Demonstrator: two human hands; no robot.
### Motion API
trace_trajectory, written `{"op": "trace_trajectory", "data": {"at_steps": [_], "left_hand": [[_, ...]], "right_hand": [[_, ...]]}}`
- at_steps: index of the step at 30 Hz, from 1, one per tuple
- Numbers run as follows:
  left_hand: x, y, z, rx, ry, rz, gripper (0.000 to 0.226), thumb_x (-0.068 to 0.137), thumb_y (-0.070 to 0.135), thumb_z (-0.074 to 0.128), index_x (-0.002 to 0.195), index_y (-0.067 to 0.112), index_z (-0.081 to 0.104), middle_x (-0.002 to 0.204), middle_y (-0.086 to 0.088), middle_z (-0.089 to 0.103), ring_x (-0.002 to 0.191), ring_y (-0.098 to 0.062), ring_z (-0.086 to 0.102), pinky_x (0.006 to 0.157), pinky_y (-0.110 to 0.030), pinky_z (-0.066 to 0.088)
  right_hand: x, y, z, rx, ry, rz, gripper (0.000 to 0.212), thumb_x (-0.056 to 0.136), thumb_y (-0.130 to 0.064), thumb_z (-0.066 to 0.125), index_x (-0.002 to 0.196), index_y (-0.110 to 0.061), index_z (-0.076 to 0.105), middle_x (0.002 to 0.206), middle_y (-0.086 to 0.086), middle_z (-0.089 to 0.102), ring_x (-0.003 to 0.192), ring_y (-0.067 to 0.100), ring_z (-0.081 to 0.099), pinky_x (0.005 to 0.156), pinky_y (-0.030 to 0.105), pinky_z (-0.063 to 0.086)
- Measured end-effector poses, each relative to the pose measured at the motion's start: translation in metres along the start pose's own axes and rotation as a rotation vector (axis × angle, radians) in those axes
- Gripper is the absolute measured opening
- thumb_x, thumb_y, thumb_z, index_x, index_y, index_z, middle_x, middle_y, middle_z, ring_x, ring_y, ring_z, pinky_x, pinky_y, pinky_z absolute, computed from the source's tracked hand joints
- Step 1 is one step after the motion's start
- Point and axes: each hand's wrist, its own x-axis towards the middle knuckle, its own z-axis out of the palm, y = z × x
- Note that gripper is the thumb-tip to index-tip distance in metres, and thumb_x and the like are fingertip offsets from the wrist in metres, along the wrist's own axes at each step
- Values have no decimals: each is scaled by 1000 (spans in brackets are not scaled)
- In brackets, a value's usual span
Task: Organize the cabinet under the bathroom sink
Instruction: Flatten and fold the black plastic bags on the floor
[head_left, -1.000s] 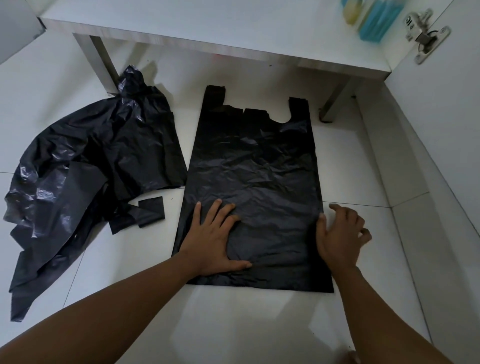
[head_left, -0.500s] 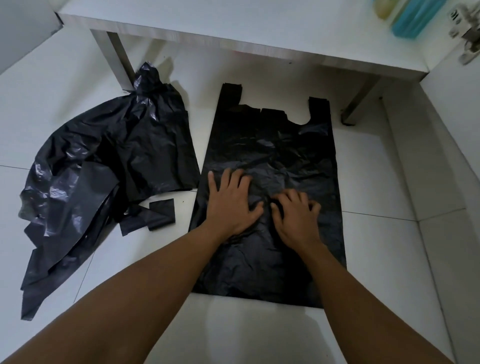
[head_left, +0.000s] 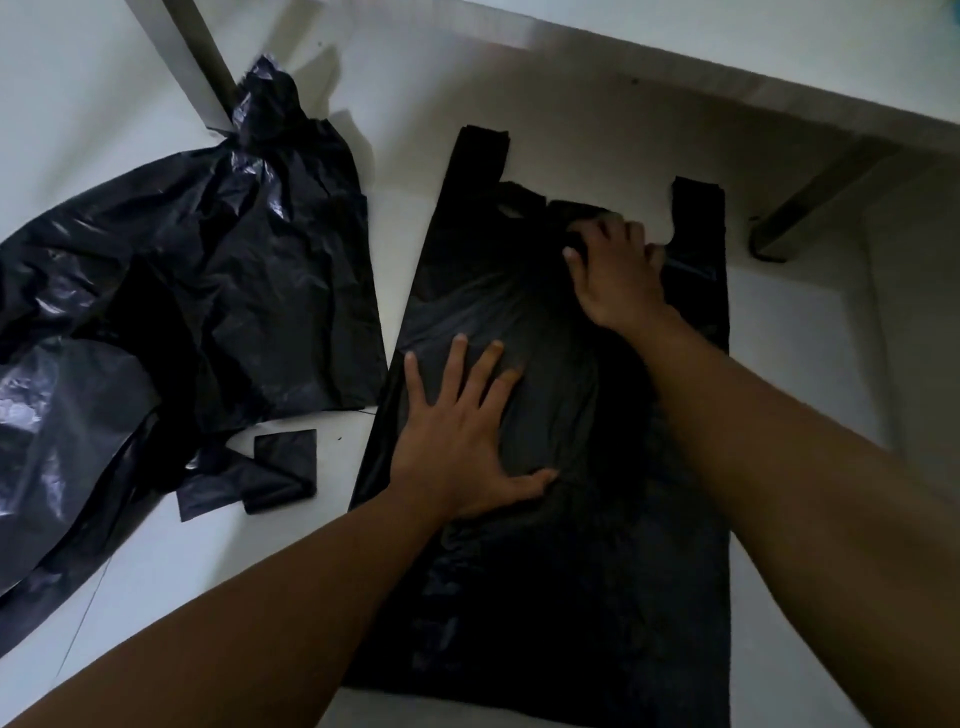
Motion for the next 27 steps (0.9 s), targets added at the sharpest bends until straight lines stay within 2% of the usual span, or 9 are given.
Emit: {"op": "trace_trajectory", "data": {"at_steps": [4, 6, 8, 12, 14, 20, 25, 27], "left_hand": [[2, 0, -3, -10, -39, -7, 115, 68, 99, 26, 156, 26, 24, 169, -1, 5, 154, -31, -14, 110, -76, -4], [2, 1, -5, -17, -48, -6, 114, 68, 99, 26, 156, 26, 24, 168, -1, 5, 154, -31, -14, 110, -76, -4], [2, 0, -5, -19, -49, -7, 114, 68, 99, 27, 156, 26, 25, 168, -1, 5, 154, -31, -14, 110, -77, -3], [1, 1, -5, -27, -55, -4, 113, 69, 98, 27, 156, 25, 28, 169, -2, 7, 154, -32, -14, 110, -77, -3], [1, 1, -5, -27, -61, -6, 114, 69, 98, 26, 156, 25, 28, 168, -2, 7, 154, -33, -13, 110, -77, -4], [2, 1, -7, -52, -62, -12, 116, 67, 99, 26, 157, 26, 23, 169, -2, 4, 153, -32, -15, 110, -76, -5], [3, 0, -7, -78, -59, -11, 116, 66, 99, 29, 157, 27, 24, 168, -1, 7, 154, -31, -13, 110, -76, -5], [3, 0, -8, -76, -61, -11, 117, 66, 100, 28, 156, 26, 25, 168, -1, 8, 154, -32, -12, 110, -76, -4]], "right_hand": [[42, 19, -7, -13, 9, -20, 40, 103, -39, 30, 139, -25, 43, 145, 6, 39, 130, 33, 34, 103, 54, 26], [41, 9, -10, 62, 141, -11, 32, 99, -31, 36, 126, -22, 52, 135, 6, 47, 124, 30, 39, 97, 45, 26], [28, -13, -11, 89, 237, -89, 25, 96, -28, 41, 114, -21, 56, 124, 5, 52, 117, 27, 43, 92, 41, 25], [1, -64, 3, 38, 79, -409, 26, 96, -35, 41, 110, -25, 60, 115, -1, 56, 111, 22, 47, 88, 40, 24], [8, -81, 13, -5, 22, -449, 30, 99, -38, 39, 118, -25, 58, 122, 0, 53, 115, 22, 45, 89, 41, 25], [77, -106, 15, -30, -34, -235, 42, 103, -41, 31, 140, -25, 44, 145, 4, 39, 131, 30, 34, 99, 49, 26], [121, -102, 6, -54, -157, -76, 53, 103, -47, 21, 152, -26, 27, 160, 0, 22, 144, 30, 18, 110, 62, 13], [121, -97, -4, 25, -130, -48, 54, 103, -45, 20, 155, -28, 21, 161, -2, 19, 145, 29, 16, 112, 61, 11]]}}
